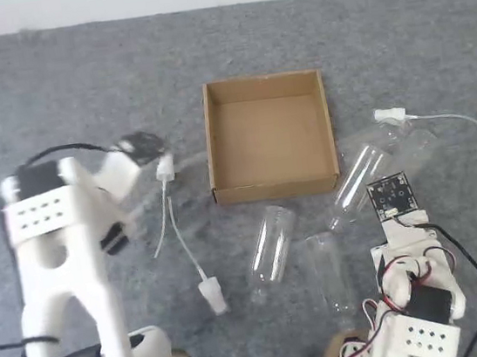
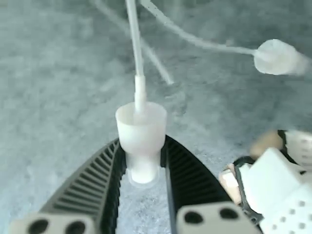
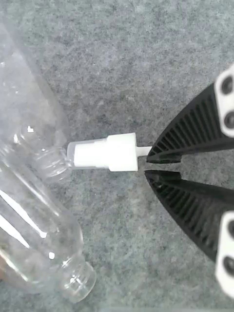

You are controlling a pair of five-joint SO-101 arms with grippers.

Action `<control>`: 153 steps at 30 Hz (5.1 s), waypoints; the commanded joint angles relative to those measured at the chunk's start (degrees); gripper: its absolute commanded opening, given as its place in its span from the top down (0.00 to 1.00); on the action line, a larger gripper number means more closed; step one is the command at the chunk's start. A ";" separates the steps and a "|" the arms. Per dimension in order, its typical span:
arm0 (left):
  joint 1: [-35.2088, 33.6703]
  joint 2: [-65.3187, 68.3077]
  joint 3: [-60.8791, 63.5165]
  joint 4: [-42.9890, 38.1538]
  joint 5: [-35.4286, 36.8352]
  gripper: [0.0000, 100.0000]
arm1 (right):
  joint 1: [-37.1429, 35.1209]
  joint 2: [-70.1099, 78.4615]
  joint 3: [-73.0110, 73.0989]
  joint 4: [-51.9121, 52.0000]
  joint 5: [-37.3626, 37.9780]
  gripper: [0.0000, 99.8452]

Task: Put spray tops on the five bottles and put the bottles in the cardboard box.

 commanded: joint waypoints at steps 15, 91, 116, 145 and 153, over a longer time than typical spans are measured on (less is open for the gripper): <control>-7.82 26.46 -12.00 -24.35 59.96 0.99 | 0.48 -0.84 1.14 -1.27 -0.35 0.99; -10.37 39.38 -37.49 -4.31 18.73 0.98 | 0.48 -0.84 1.14 -1.27 -0.35 0.99; -0.26 64.70 -64.66 -10.20 27.43 0.84 | 0.48 -0.84 1.14 -1.27 -0.35 0.99; 14.59 75.34 -81.89 4.31 61.19 0.93 | 0.48 -0.84 1.14 -1.27 -0.35 0.99; 12.92 75.34 -81.45 4.31 60.66 0.87 | 0.48 -0.84 1.14 -1.27 -0.35 0.99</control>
